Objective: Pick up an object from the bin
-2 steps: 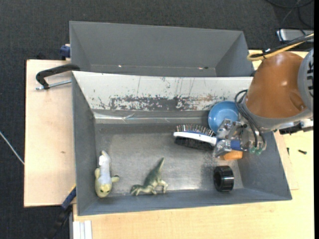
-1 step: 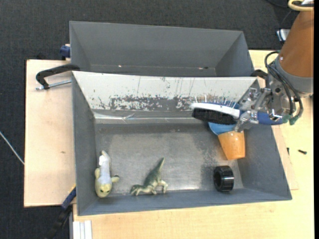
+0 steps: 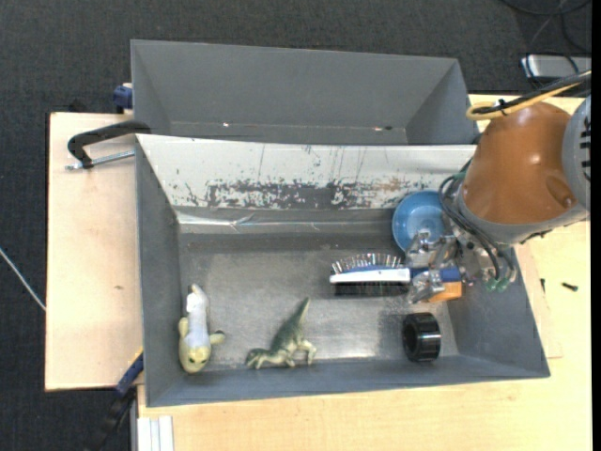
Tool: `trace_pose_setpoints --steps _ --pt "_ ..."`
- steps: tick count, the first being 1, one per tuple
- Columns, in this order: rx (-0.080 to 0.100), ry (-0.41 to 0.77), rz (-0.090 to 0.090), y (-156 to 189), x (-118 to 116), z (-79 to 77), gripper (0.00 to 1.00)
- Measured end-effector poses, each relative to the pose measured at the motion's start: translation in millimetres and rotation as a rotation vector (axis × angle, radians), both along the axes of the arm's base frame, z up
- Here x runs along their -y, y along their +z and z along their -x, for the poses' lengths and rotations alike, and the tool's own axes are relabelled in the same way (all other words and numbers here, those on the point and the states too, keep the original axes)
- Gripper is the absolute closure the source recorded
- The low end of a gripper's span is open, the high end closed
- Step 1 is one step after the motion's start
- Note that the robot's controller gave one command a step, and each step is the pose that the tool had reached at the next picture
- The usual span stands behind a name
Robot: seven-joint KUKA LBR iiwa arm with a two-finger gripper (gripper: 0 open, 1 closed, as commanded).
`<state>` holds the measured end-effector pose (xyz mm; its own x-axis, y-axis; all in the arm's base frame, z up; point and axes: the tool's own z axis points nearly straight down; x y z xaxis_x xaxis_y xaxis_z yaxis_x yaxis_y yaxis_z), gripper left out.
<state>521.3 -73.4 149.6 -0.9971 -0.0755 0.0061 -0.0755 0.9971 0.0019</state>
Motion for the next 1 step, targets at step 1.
trace_pose_setpoints --steps 1 --pt "0.016 -0.154 0.001 78.9 -21.3 -8.1 1.00"
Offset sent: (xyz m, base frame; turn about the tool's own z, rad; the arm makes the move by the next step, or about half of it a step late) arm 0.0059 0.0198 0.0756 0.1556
